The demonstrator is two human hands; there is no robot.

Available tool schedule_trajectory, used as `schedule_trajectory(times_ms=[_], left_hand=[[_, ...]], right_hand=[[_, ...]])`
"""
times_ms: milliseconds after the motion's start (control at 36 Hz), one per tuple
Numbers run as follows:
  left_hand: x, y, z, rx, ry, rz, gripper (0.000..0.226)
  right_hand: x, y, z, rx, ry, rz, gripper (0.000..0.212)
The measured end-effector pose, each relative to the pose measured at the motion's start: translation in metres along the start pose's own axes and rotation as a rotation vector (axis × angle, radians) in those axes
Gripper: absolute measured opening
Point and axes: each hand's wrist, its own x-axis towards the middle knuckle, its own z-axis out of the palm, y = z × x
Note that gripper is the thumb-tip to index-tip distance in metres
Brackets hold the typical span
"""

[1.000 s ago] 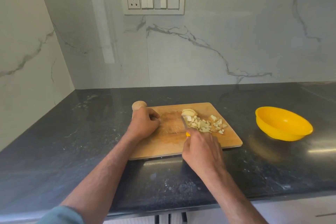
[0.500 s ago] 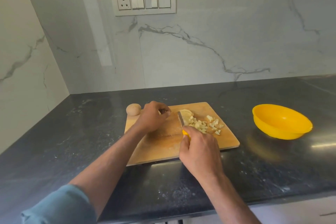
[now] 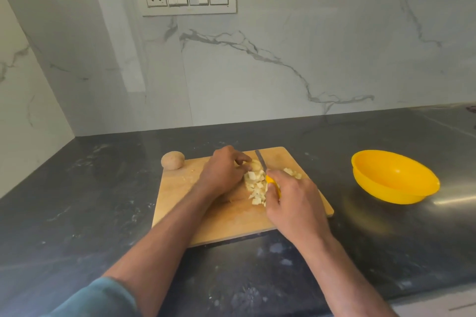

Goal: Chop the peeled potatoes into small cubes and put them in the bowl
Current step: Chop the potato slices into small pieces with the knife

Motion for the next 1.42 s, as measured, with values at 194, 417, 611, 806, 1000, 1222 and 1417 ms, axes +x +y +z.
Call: schedule_trajectory(times_ms=[194, 417, 611, 806, 1000, 1222, 1417], left_hand=[[0.000, 0.001, -0.001, -0.147, 0.023, -0.010, 0.009], [-0.029, -0.022, -0.039, -0.298, 0.043, 0.025, 0.013], [-0.065, -0.052, -0.068, -0.212, -0.053, 0.091, 0.015], [-0.070, -0.057, -0.072, -0.033, 0.048, 0.106, 0.016], [-0.069, -0.060, -0.072, -0.120, -0.036, 0.121, 0.018], [-0.070, -0.058, -0.075, -0.041, -0.095, -0.038, 0.009], [-0.072, -0.051, -0.065, -0.015, -0.039, -0.056, 0.035]], right_hand=[[-0.005, -0.002, 0.000, 0.003, -0.022, -0.002, 0.033], [-0.010, -0.001, 0.001, 0.069, -0.062, -0.015, 0.037], [-0.018, -0.015, 0.006, 0.069, -0.117, -0.089, 0.042], [-0.016, -0.049, 0.021, 0.067, -0.184, -0.151, 0.038], [-0.026, -0.057, 0.027, 0.015, -0.151, -0.147, 0.036], [-0.030, -0.052, 0.027, 0.042, -0.199, -0.158, 0.041], [-0.031, -0.054, 0.025, 0.053, -0.195, -0.153, 0.042]])
